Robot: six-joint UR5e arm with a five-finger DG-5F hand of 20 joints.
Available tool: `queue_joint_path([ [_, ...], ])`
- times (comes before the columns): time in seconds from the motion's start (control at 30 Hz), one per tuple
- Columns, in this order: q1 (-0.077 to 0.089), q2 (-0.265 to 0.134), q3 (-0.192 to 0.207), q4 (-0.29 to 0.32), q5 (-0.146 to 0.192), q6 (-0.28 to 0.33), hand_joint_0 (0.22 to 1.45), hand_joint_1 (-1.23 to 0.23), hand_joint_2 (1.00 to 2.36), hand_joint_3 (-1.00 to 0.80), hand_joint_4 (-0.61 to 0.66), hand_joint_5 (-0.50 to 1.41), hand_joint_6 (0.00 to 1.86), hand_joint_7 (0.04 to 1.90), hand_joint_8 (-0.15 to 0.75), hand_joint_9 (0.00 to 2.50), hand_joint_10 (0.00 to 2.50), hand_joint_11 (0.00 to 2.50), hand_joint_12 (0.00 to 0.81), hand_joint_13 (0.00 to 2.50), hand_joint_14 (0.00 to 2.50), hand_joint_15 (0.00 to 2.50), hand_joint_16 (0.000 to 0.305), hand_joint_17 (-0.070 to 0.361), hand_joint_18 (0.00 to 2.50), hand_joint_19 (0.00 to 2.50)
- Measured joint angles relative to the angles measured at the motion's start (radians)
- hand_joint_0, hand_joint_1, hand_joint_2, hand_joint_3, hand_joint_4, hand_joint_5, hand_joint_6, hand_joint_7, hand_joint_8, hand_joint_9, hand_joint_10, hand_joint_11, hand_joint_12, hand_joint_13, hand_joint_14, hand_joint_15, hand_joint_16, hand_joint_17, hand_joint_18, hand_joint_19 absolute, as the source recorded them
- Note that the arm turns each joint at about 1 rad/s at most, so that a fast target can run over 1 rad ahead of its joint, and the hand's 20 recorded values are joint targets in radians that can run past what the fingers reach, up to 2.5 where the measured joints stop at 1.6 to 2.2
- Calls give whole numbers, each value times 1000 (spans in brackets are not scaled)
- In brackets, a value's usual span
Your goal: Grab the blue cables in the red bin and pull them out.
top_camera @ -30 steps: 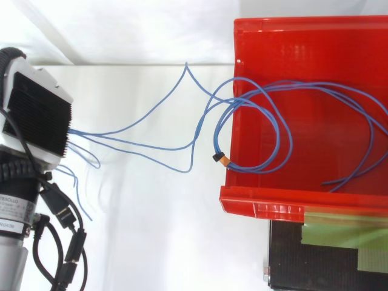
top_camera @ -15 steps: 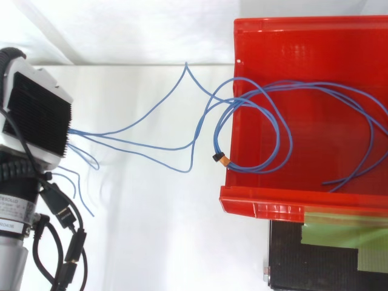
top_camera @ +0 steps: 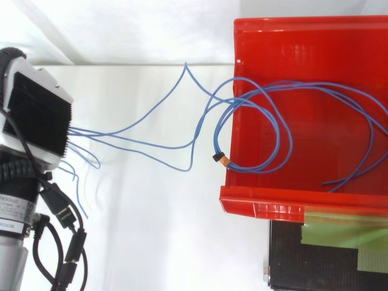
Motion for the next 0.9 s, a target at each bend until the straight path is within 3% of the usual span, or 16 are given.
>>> queue_joint_path([
  [0.9,0,0,0,0,0,0,987,-1035,1004,-911,79,835,995,461,202,1512,31,1334,273,1188,2500,685,36,81,1293,2031],
])
